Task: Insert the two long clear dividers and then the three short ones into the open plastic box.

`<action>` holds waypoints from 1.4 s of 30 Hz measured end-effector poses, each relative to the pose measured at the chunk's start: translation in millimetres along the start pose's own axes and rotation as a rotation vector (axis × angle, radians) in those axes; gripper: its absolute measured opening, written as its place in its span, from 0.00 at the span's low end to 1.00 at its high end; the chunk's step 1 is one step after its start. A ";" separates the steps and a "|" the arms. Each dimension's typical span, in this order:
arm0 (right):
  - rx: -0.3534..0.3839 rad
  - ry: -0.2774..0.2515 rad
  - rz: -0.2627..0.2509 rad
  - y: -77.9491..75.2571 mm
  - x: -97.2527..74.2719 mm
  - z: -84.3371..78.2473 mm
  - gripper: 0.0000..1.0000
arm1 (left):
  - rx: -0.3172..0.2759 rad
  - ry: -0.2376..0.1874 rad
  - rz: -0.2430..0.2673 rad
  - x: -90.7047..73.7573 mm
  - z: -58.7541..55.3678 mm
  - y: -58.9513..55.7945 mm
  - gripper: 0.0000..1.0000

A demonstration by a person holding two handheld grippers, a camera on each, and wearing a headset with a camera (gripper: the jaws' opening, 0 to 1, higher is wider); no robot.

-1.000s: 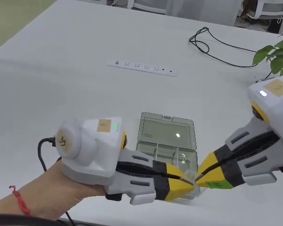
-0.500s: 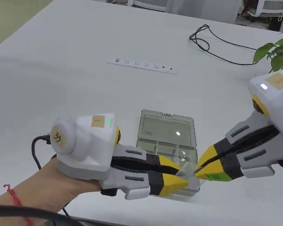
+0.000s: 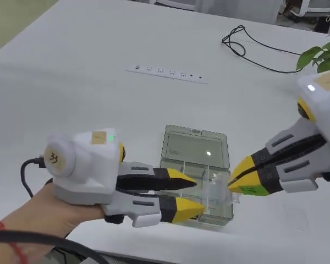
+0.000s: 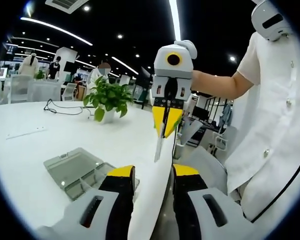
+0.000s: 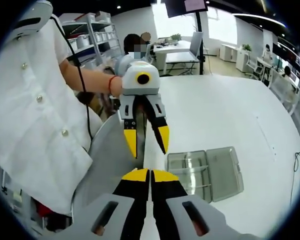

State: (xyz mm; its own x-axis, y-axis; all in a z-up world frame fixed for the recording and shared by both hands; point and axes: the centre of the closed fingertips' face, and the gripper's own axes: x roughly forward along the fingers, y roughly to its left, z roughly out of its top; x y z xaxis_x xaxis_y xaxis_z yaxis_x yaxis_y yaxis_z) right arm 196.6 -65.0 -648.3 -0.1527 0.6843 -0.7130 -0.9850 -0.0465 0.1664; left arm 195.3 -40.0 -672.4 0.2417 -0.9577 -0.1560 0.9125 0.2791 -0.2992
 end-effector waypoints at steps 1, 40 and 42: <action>0.000 -0.001 -0.008 -3.0 0.0 -0.1 0.03 | 0.003 0.000 0.013 -2.1 -0.8 2.6 0.29; 0.013 0.046 -0.128 -88.7 59.9 -51.6 0.03 | -0.006 0.107 0.224 -36.6 -50.5 55.7 0.99; 0.014 0.048 -0.129 -89.6 61.1 -53.7 0.03 | -0.011 0.108 0.226 -37.0 -51.2 56.1 1.00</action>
State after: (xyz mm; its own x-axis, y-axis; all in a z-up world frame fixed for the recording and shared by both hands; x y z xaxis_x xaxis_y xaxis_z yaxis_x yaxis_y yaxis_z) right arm 271.2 -58.1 -743.4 -0.0287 0.6482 -0.7610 -0.9955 0.0505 0.0806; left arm 220.7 14.6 -731.6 0.4018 -0.8582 -0.3194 0.8357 0.4863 -0.2552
